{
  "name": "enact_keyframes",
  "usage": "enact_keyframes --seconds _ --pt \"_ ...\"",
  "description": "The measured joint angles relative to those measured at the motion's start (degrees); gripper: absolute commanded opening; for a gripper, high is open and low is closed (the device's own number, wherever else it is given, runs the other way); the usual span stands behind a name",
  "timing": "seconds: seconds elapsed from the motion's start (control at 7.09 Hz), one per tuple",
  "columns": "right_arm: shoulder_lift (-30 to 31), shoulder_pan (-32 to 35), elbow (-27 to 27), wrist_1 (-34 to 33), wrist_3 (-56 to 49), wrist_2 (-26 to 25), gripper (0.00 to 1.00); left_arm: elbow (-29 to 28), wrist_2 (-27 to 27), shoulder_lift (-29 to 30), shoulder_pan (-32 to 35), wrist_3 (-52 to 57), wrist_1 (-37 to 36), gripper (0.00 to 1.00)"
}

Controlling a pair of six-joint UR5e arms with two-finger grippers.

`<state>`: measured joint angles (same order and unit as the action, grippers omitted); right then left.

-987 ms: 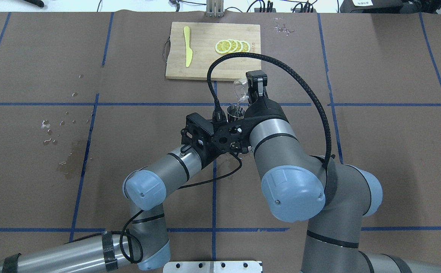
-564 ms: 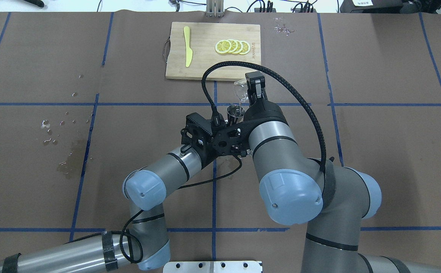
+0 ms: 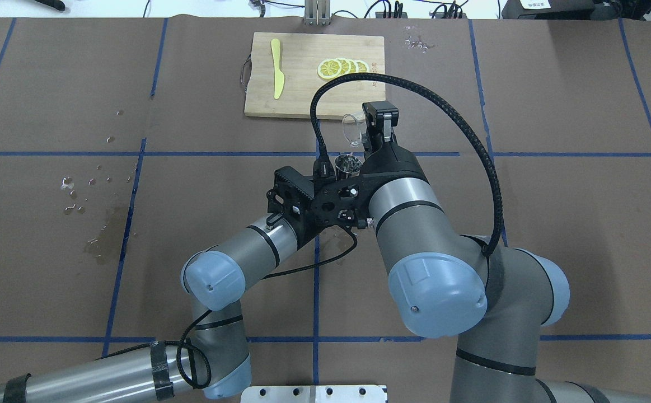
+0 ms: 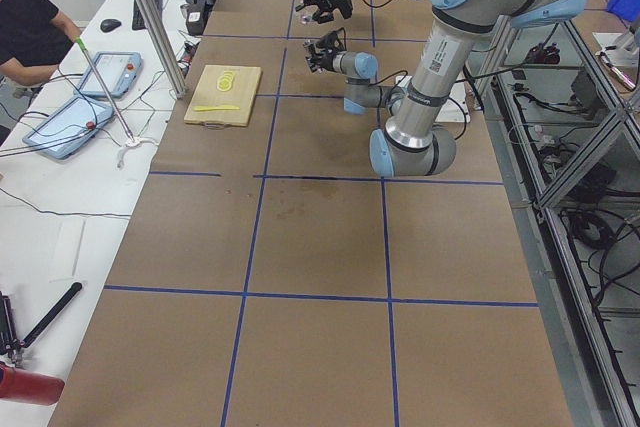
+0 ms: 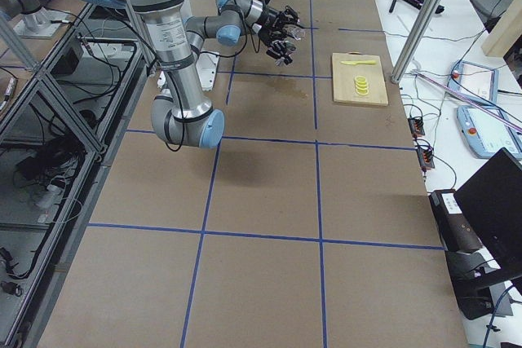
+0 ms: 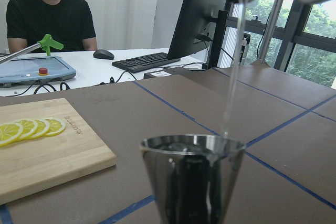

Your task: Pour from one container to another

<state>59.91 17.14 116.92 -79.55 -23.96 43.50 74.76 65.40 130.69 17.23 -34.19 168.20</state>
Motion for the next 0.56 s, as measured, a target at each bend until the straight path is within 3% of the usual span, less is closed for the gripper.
enact_keyframes --seconds 0.56 --pt "0.1 0.4 0.1 4.1 15.1 0.3 0.00 0.6 -0.8 -0.2 0.0 -0.2 1.3 0.00"
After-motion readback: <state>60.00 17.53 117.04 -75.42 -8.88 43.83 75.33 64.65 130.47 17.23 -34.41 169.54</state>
